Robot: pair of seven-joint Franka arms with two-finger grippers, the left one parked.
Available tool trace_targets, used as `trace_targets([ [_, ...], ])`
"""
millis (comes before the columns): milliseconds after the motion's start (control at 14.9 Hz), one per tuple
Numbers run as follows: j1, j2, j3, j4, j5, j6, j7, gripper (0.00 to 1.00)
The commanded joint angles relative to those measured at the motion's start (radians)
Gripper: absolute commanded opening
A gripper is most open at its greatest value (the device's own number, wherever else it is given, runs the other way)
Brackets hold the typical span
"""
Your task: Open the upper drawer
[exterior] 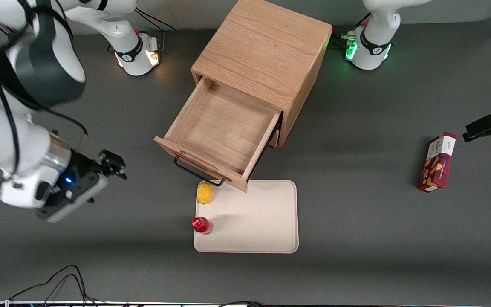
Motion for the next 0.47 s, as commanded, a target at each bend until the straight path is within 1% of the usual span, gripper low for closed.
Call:
trace_targets([
  [0, -0.015, -0.217, -0.021, -0.184, -0.002, -0.162, 0.153, 1.00],
  [135, -0.017, -0.290, -0.045, -0.236, 0.010, -0.281, 0.288, 1.00],
  [202, -0.017, -0.350, -0.058, -0.320, 0.012, -0.292, 0.346, 1.00],
  [337, -0.021, -0.477, -0.098, -0.519, 0.018, -0.256, 0.394, 1.00],
  [404, -0.021, -0.549, -0.107, -0.630, 0.018, -0.207, 0.404, 1.00],
])
